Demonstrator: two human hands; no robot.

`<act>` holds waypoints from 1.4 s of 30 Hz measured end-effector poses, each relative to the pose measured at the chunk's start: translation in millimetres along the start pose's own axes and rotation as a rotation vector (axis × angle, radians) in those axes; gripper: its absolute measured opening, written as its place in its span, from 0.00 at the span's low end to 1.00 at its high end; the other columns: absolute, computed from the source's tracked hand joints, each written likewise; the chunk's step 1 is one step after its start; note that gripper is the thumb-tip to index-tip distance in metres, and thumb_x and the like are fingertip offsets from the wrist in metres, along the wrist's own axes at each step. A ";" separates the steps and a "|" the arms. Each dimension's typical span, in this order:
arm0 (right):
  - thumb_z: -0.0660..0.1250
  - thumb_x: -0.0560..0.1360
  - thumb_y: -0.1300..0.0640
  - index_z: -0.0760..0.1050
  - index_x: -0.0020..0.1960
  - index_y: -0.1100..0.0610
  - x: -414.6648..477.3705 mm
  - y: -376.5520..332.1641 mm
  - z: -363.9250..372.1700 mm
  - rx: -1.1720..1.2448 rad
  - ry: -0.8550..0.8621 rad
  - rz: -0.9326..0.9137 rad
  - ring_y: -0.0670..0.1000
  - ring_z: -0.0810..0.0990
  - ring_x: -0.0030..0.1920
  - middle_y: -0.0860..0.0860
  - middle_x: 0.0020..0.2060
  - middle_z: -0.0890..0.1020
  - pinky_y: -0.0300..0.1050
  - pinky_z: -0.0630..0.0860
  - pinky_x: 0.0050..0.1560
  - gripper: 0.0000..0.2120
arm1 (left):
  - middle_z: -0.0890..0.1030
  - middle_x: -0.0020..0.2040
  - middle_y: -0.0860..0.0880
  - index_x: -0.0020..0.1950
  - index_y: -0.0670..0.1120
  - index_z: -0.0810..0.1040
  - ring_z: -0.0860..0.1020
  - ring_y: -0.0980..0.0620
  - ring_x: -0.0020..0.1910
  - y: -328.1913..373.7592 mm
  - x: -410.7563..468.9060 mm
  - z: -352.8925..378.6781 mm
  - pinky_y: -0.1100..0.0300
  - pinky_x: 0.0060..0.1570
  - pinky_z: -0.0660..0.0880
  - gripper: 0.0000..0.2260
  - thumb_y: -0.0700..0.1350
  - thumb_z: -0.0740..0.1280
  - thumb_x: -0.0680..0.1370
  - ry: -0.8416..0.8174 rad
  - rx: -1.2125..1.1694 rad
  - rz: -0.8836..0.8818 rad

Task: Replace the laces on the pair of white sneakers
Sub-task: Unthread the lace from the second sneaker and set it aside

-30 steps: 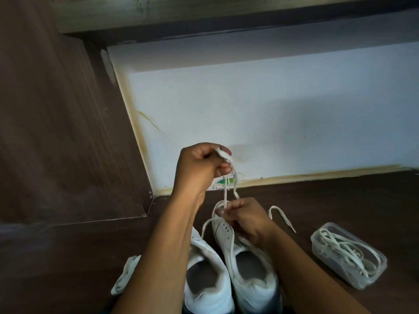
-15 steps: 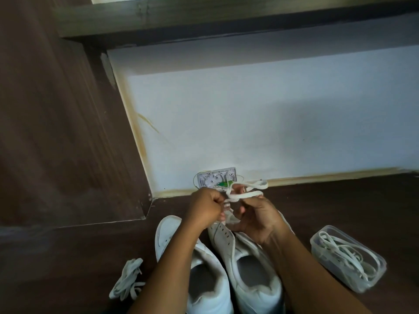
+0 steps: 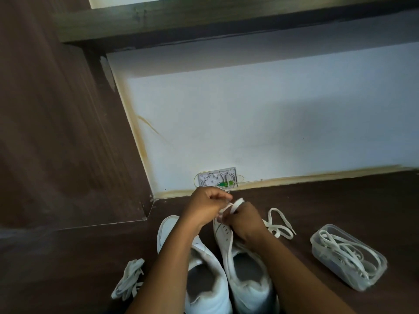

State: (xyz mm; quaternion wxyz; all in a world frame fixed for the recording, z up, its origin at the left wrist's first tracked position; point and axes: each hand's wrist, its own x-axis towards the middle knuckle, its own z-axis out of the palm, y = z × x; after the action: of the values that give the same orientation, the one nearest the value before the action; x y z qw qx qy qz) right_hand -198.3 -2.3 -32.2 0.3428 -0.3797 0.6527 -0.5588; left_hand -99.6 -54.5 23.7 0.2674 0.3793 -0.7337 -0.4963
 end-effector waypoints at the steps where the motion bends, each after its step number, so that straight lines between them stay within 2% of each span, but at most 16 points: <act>1: 0.72 0.69 0.65 0.79 0.32 0.60 4.9 3.0 -0.3 -0.082 0.052 0.014 0.50 0.76 0.33 0.55 0.30 0.79 0.45 0.71 0.38 0.07 | 0.78 0.37 0.50 0.43 0.49 0.79 0.76 0.54 0.37 -3.6 1.2 -0.4 0.62 0.37 0.73 0.07 0.36 0.69 0.73 0.001 0.147 -0.031; 4: 0.66 0.76 0.57 0.80 0.41 0.64 11.6 2.7 -0.4 -0.253 0.186 0.010 0.56 0.80 0.42 0.59 0.39 0.82 0.47 0.74 0.42 0.11 | 0.72 0.37 0.48 0.40 0.48 0.74 0.71 0.50 0.37 -10.6 -0.8 4.6 0.59 0.38 0.65 0.03 0.41 0.65 0.71 -0.106 0.586 -0.082; 7: 0.61 0.79 0.55 0.72 0.33 0.59 8.2 -0.9 0.5 -0.391 0.212 -0.001 0.56 0.76 0.42 0.58 0.35 0.78 0.43 0.66 0.39 0.16 | 0.70 0.32 0.47 0.34 0.44 0.72 0.68 0.50 0.32 -9.1 -3.1 12.8 0.59 0.31 0.61 0.04 0.39 0.63 0.69 -0.216 0.605 -0.099; 9: 0.60 0.80 0.54 0.77 0.39 0.60 10.3 2.6 2.5 -0.335 0.209 0.037 0.57 0.77 0.43 0.60 0.39 0.80 0.45 0.70 0.42 0.16 | 0.69 0.31 0.47 0.32 0.44 0.71 0.67 0.50 0.32 -6.7 -3.9 13.4 0.59 0.30 0.60 0.06 0.39 0.65 0.69 -0.247 0.627 -0.083; 12: 0.59 0.80 0.55 0.81 0.45 0.62 12.8 3.2 1.7 -0.040 0.224 0.113 0.61 0.80 0.47 0.62 0.43 0.82 0.56 0.77 0.52 0.15 | 0.68 0.28 0.50 0.28 0.46 0.70 0.67 0.53 0.28 -5.9 -5.0 11.4 0.61 0.29 0.60 0.11 0.46 0.69 0.67 -0.282 0.635 -0.100; 15: 0.58 0.81 0.56 0.80 0.42 0.61 12.1 -1.2 -0.3 0.138 0.189 0.219 0.60 0.80 0.41 0.63 0.39 0.81 0.53 0.77 0.45 0.16 | 0.67 0.25 0.52 0.26 0.46 0.69 0.65 0.55 0.25 -5.0 -5.9 13.7 0.63 0.26 0.59 0.14 0.48 0.71 0.65 -0.255 0.639 -0.119; 19: 0.59 0.80 0.59 0.79 0.39 0.61 6.0 -9.5 -3.6 0.389 0.165 0.380 0.49 0.69 0.20 0.53 0.20 0.69 0.44 0.71 0.31 0.15 | 0.66 0.25 0.49 0.27 0.44 0.66 0.70 0.46 0.27 -9.7 0.3 18.4 0.62 0.25 0.60 0.11 0.41 0.66 0.66 -0.026 0.761 -0.108; 23: 0.53 0.83 0.53 0.78 0.44 0.62 -4.0 -17.4 -18.8 0.631 0.152 0.417 0.45 0.64 0.16 0.50 0.18 0.64 0.54 0.78 0.43 0.19 | 0.73 0.33 0.48 0.33 0.44 0.71 0.76 0.46 0.35 -13.8 3.3 19.3 0.59 0.31 0.69 0.04 0.38 0.65 0.67 0.006 0.752 -0.082; 26: 0.56 0.81 0.53 0.78 0.51 0.62 -5.9 -33.1 -20.1 0.478 0.134 0.305 0.49 0.69 0.19 0.51 0.19 0.70 0.46 0.75 0.36 0.16 | 0.80 0.46 0.47 0.48 0.50 0.80 0.78 0.48 0.44 -13.1 2.1 20.6 0.60 0.39 0.71 0.09 0.41 0.66 0.70 -0.046 0.682 -0.003; 29: 0.62 0.79 0.58 0.71 0.58 0.61 -6.2 -53.1 -21.3 0.424 0.190 0.076 0.63 0.75 0.27 0.57 0.28 0.77 0.42 0.70 0.30 0.10 | 0.82 0.44 0.44 0.45 0.42 0.80 0.75 0.49 0.38 -14.6 4.0 21.6 0.60 0.37 0.69 0.07 0.41 0.63 0.73 -0.095 0.740 -0.009; 30: 0.63 0.78 0.58 0.70 0.57 0.59 -4.2 -53.0 -25.8 0.396 0.218 0.051 0.62 0.75 0.30 0.58 0.31 0.76 0.42 0.71 0.30 0.09 | 0.82 0.45 0.44 0.46 0.41 0.81 0.76 0.49 0.39 -15.6 4.9 22.1 0.60 0.38 0.70 0.09 0.41 0.62 0.73 -0.105 0.738 -0.019; 31: 0.65 0.77 0.56 0.71 0.54 0.58 -1.4 -48.8 -31.6 0.288 0.243 0.049 0.58 0.75 0.31 0.57 0.32 0.76 0.43 0.73 0.31 0.09 | 0.82 0.47 0.45 0.48 0.41 0.81 0.77 0.49 0.41 -16.5 5.3 22.4 0.59 0.40 0.73 0.10 0.40 0.61 0.73 -0.112 0.730 -0.024; 33: 0.67 0.73 0.54 0.76 0.43 0.61 1.5 -37.1 -44.2 -0.193 0.211 0.088 0.54 0.76 0.29 0.54 0.29 0.76 0.43 0.74 0.31 0.09 | 0.82 0.50 0.45 0.50 0.42 0.82 0.79 0.47 0.49 -18.5 6.3 22.2 0.56 0.48 0.77 0.13 0.39 0.61 0.72 -0.114 0.710 -0.022; 36: 0.65 0.70 0.59 0.72 0.29 0.59 -1.4 -33.8 -49.7 -0.752 0.103 0.146 0.57 0.81 0.34 0.53 0.26 0.75 0.42 0.77 0.38 0.11 | 0.82 0.53 0.45 0.53 0.44 0.83 0.79 0.46 0.52 -19.6 8.2 22.5 0.56 0.51 0.77 0.15 0.38 0.61 0.71 -0.131 0.694 -0.017; 40: 0.68 0.67 0.62 0.77 0.35 0.64 -2.5 -35.6 -42.2 -0.687 -0.076 0.242 0.54 0.75 0.24 0.56 0.25 0.74 0.41 0.74 0.28 0.05 | 0.84 0.50 0.49 0.50 0.49 0.84 0.81 0.51 0.48 -25.3 14.8 27.5 0.59 0.49 0.78 0.12 0.39 0.68 0.70 -0.102 0.601 -0.036; 42: 0.71 0.65 0.64 0.78 0.40 0.65 -3.9 -37.8 -39.8 -0.572 -0.155 0.307 0.53 0.71 0.26 0.57 0.28 0.72 0.41 0.70 0.30 0.05 | 0.84 0.49 0.48 0.49 0.47 0.85 0.81 0.51 0.48 -26.5 16.3 29.5 0.60 0.48 0.77 0.11 0.37 0.68 0.71 -0.070 0.564 -0.035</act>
State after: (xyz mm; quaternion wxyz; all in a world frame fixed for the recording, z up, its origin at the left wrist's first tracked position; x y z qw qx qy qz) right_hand -226.9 16.5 11.0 0.3511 -0.3992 0.8046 -0.2645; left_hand -123.8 -58.2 -11.5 0.1174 0.4339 -0.8449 -0.2901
